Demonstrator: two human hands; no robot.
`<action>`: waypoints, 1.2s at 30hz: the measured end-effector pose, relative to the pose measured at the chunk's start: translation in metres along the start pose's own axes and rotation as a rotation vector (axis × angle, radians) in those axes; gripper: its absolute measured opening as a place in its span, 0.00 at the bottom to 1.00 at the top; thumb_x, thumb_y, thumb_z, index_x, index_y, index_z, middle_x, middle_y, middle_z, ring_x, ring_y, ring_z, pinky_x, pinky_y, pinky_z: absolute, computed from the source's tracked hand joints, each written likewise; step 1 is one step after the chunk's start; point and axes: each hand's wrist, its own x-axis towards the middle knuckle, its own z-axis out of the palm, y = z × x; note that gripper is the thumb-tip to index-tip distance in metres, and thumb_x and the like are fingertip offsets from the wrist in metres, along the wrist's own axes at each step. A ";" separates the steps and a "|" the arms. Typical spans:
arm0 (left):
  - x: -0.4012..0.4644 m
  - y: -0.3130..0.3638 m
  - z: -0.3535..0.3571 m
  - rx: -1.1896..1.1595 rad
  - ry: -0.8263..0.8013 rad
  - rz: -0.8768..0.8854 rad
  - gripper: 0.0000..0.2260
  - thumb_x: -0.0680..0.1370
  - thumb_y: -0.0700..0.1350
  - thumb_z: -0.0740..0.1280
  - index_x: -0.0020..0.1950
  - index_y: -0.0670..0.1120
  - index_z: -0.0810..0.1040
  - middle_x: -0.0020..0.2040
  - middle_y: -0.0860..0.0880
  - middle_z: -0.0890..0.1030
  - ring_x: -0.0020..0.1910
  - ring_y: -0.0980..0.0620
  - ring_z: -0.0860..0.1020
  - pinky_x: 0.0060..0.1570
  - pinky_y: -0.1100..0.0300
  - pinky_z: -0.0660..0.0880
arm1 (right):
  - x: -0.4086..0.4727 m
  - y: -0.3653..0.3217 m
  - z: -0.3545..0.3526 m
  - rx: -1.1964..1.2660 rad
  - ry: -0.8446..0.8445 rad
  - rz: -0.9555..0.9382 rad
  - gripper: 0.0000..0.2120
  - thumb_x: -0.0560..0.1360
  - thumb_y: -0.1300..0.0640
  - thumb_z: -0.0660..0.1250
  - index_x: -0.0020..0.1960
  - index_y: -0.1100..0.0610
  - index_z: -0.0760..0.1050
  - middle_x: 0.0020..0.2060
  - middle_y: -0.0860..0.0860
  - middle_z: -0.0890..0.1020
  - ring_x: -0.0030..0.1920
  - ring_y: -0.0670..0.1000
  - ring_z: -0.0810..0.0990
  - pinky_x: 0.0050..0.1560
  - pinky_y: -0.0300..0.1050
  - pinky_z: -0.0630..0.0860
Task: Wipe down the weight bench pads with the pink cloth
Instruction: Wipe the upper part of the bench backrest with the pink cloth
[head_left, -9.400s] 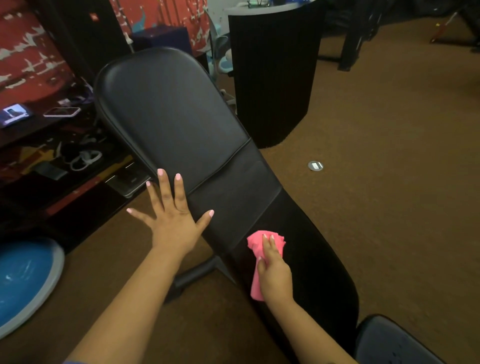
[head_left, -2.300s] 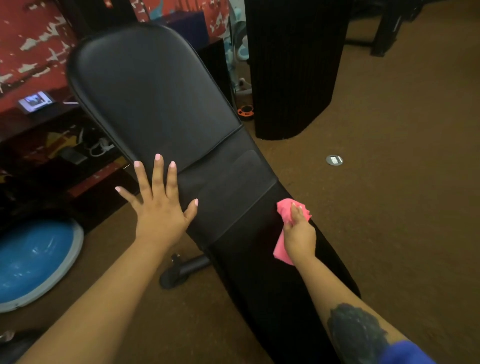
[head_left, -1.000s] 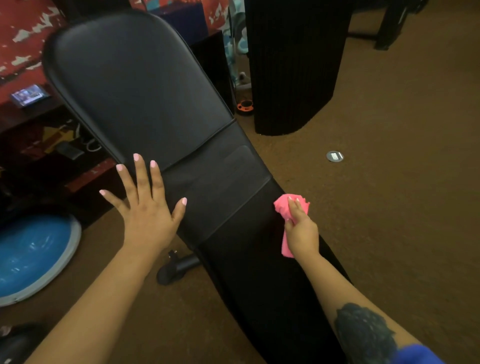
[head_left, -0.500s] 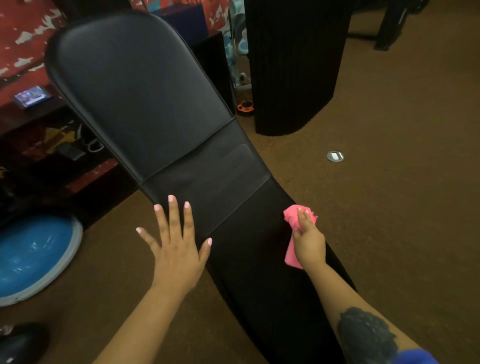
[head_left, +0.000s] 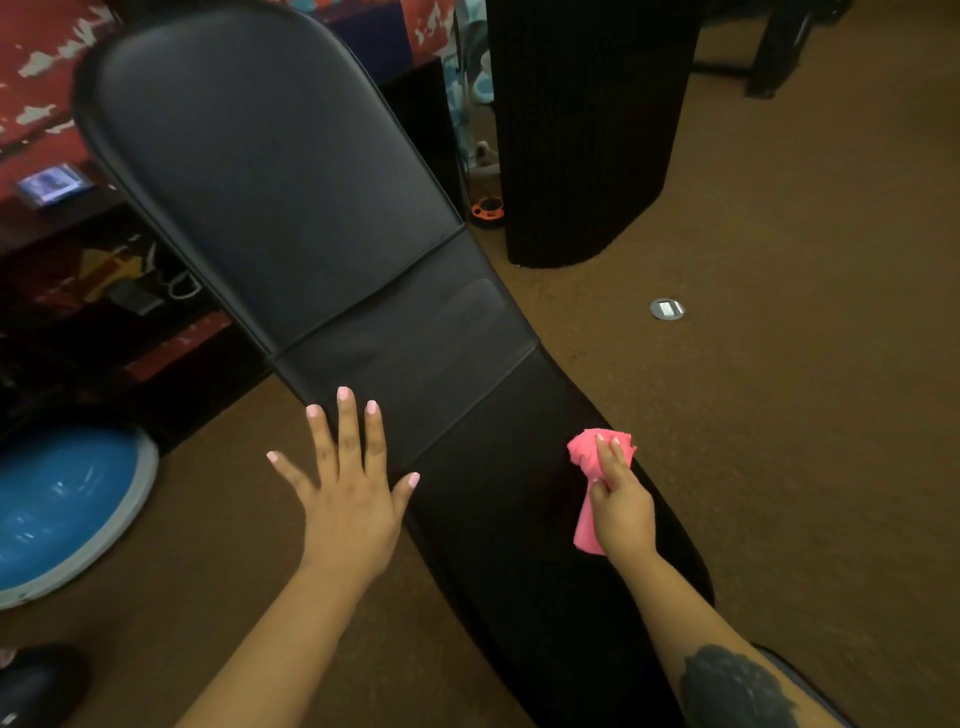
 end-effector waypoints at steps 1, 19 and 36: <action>0.000 0.000 0.001 0.006 0.008 0.004 0.37 0.76 0.62 0.51 0.78 0.42 0.46 0.79 0.43 0.37 0.76 0.40 0.34 0.63 0.28 0.38 | 0.005 -0.002 -0.001 0.003 0.007 0.030 0.27 0.78 0.63 0.58 0.73 0.45 0.57 0.70 0.52 0.67 0.60 0.54 0.74 0.62 0.50 0.69; 0.001 -0.001 0.015 -0.036 0.098 0.026 0.37 0.77 0.60 0.54 0.78 0.45 0.41 0.79 0.43 0.37 0.76 0.38 0.34 0.66 0.34 0.27 | 0.006 -0.003 0.009 0.014 0.084 0.070 0.25 0.78 0.61 0.58 0.73 0.45 0.59 0.67 0.53 0.71 0.59 0.55 0.75 0.62 0.52 0.70; 0.007 -0.006 0.022 -0.139 0.119 0.082 0.37 0.78 0.61 0.50 0.79 0.42 0.44 0.79 0.40 0.41 0.76 0.37 0.37 0.62 0.26 0.43 | -0.004 -0.012 0.015 0.028 0.116 0.053 0.26 0.78 0.62 0.59 0.72 0.45 0.59 0.70 0.53 0.68 0.63 0.55 0.72 0.63 0.50 0.68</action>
